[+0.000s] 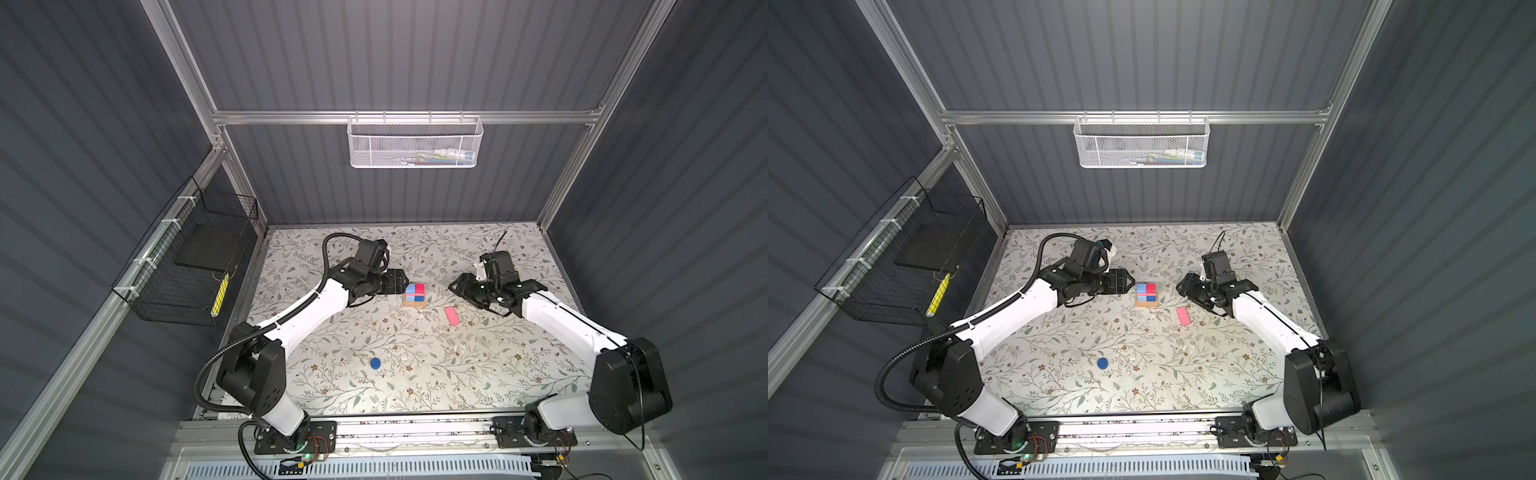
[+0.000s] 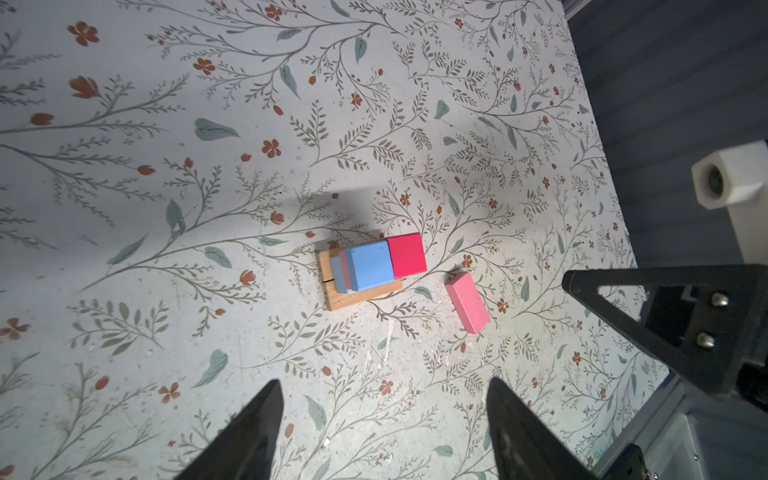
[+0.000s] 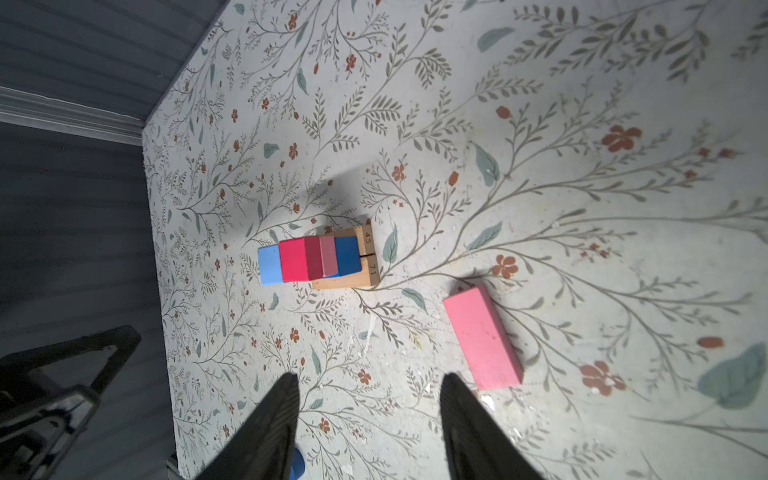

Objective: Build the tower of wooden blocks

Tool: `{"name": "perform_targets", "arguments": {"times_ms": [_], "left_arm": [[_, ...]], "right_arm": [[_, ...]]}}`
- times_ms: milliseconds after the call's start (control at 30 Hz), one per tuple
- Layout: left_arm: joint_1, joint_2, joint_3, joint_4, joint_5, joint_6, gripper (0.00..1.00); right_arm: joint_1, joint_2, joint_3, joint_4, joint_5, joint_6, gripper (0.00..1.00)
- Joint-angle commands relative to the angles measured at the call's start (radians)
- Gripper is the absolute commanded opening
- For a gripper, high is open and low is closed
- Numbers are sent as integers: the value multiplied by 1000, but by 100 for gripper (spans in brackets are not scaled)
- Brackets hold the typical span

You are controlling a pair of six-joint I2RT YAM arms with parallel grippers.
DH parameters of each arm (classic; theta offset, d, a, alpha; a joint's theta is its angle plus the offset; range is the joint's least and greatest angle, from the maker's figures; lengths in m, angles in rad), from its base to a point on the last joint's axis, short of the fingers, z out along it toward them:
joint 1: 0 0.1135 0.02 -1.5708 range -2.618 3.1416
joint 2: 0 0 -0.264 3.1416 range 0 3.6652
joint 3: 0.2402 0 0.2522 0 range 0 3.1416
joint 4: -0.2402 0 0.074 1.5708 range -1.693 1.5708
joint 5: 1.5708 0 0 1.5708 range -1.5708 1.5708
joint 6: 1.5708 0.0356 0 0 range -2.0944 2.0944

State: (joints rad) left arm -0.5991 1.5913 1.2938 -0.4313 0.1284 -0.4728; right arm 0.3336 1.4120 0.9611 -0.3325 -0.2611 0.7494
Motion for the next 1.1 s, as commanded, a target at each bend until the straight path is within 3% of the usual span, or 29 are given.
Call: {"name": "perform_targets", "arguments": {"times_ms": [0,133,200,567,700,833,1067], "left_arm": [[20,6,66,-108,-40,40,77],[67,30,92,-140,1,39,77],[93,36,98,-143,28,39,77],[146,80,201,-194,56,89,77],[154,94,203,-195,59,90,77],[162,102,206,-197,69,91,77],[170,102,202,-197,77,92,77]], "right_arm": [[-2,-25,21,-119,25,-18,62],[2,-49,5,-188,73,21,80],[13,-59,-18,-193,90,59,99],[125,1,-36,-152,104,201,99],[161,32,-59,-62,49,265,99],[173,84,-82,49,10,324,99],[180,136,-73,66,18,350,99]]}}
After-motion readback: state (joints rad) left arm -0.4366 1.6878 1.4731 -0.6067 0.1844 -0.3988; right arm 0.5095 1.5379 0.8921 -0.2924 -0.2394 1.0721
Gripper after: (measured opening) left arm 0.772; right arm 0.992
